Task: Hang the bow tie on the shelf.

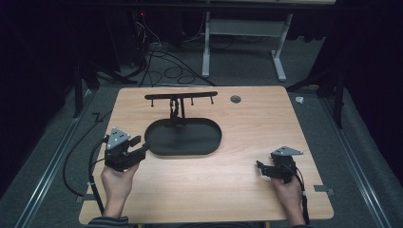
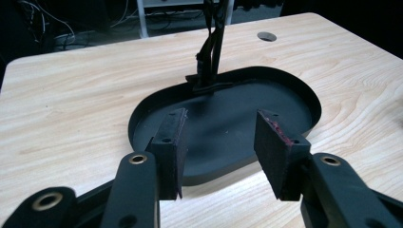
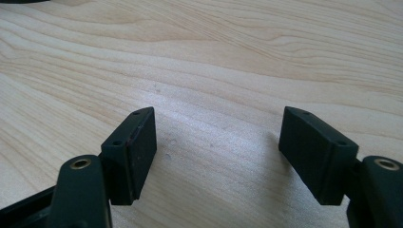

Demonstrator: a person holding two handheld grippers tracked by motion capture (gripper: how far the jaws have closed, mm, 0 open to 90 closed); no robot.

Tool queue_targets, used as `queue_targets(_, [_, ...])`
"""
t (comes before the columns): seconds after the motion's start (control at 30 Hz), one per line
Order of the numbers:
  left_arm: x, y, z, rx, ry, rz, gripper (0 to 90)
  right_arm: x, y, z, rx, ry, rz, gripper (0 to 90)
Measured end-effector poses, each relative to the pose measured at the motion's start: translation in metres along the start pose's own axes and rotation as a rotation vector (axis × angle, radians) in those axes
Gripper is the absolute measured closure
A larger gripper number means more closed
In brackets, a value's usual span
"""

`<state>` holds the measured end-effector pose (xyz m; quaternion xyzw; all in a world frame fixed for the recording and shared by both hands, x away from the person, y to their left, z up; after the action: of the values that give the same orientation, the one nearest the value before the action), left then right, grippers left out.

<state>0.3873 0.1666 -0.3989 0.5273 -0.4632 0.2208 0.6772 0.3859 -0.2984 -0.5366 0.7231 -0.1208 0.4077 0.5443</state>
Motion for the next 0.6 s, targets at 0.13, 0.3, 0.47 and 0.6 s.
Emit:
queue_targets(0.13, [-0.006,0.000,-0.001,-0.001,0.004,-0.009,54.7,0.000,0.000,0.000,0.000,0.000,0.001,29.7])
queue_targets(0.3, [-0.013,0.001,-0.002,0.001,0.015,-0.012,54.3,0.000,0.000,0.000,0.000,0.000,0.001,29.7])
queue_targets(0.47, [-0.022,0.000,-0.003,0.000,0.033,-0.022,54.1,0.000,0.000,0.000,0.000,0.000,0.000,29.7])
queue_targets(0.6, [-0.027,-0.001,-0.004,-0.002,0.043,-0.026,54.0,0.000,0.000,0.000,0.000,0.001,0.000,29.7])
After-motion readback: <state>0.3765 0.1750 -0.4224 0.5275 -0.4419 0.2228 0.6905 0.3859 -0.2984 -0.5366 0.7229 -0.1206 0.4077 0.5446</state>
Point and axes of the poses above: each handheld gripper's, and its own axes: y roughly backward along the jaws, x roughly out of its top, z roughly to its right, the point moved 5 cm from there along -y, roughly forward along the jaws, and after that the axes turned 7 degrees about x, right-handed, at the moved point
